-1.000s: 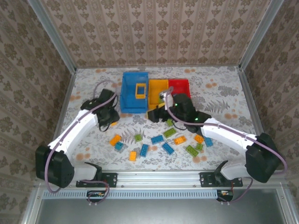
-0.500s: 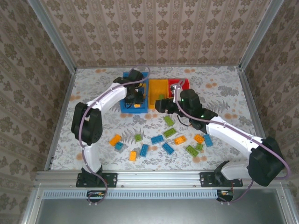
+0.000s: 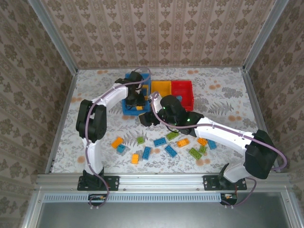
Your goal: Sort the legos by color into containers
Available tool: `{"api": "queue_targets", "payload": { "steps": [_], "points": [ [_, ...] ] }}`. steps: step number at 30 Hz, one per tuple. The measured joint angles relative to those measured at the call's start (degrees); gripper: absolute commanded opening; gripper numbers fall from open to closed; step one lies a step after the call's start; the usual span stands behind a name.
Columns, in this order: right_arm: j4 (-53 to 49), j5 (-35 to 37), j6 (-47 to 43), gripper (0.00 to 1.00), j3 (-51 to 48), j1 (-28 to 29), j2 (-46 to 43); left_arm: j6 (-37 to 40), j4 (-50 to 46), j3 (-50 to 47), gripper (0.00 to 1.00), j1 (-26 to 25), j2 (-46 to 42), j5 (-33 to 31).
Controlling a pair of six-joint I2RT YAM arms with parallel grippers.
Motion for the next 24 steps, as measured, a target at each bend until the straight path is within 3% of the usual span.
{"api": "queue_targets", "payload": {
  "steps": [7,13,19,24],
  "points": [
    [-0.3,3.3,-0.1,0.79,-1.9,-0.3,-1.1,0.3,-0.1,0.5,0.5,0.0,0.3,0.4],
    [-6.7,9.0,2.6,0.76,-7.4,-4.0,-9.3,-0.3,-0.2,0.7,0.58,0.0,-0.6,0.4],
    [-24.7,16.9,16.9,0.7,-10.4,-16.0,-19.8,-2.2,1.4,-4.7,0.64,-1.3,-11.2,0.3],
    [-42.6,17.0,29.9,0.66,-12.5,-28.7,-21.1,-1.9,5.6,-11.3,0.62,-8.5,-23.1,1.7]
  ]
}}
